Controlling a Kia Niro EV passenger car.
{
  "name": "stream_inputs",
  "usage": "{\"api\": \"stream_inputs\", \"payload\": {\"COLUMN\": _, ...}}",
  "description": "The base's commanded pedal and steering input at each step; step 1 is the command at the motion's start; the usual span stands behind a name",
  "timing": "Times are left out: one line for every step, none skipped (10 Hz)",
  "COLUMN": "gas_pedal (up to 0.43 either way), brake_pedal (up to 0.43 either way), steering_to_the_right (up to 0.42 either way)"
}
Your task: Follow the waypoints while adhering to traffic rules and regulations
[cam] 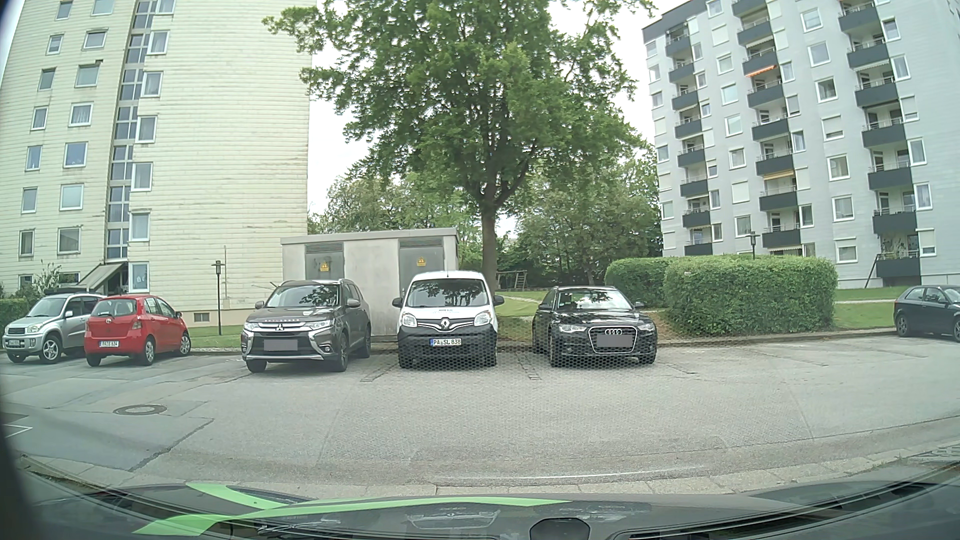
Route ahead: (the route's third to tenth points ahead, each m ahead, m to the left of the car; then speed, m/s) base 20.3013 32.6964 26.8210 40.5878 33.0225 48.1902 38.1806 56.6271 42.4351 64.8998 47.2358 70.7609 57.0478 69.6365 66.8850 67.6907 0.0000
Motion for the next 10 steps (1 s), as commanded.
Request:
{"api": "stream_inputs", "payload": {"gas_pedal": 0.0, "brake_pedal": 0.372, "steering_to_the_right": -0.38}}
{"api": "stream_inputs", "payload": {"gas_pedal": 0.0, "brake_pedal": 0.372, "steering_to_the_right": -0.38}}
{"api": "stream_inputs", "payload": {"gas_pedal": 0.0, "brake_pedal": 0.366, "steering_to_the_right": -0.38}}
{"api": "stream_inputs", "payload": {"gas_pedal": 0.0, "brake_pedal": 0.372, "steering_to_the_right": -0.38}}
{"api": "stream_inputs", "payload": {"gas_pedal": 0.0, "brake_pedal": 0.366, "steering_to_the_right": -0.38}}
{"api": "stream_inputs", "payload": {"gas_pedal": 0.0, "brake_pedal": 0.372, "steering_to_the_right": -0.38}}
{"api": "stream_inputs", "payload": {"gas_pedal": 0.0, "brake_pedal": 0.366, "steering_to_the_right": -0.38}}
{"api": "stream_inputs", "payload": {"gas_pedal": 0.0, "brake_pedal": 0.366, "steering_to_the_right": -0.38}}
{"api": "stream_inputs", "payload": {"gas_pedal": 0.0, "brake_pedal": 0.372, "steering_to_the_right": -0.38}}
{"api": "stream_inputs", "payload": {"gas_pedal": 0.0, "brake_pedal": 0.366, "steering_to_the_right": -0.38}}
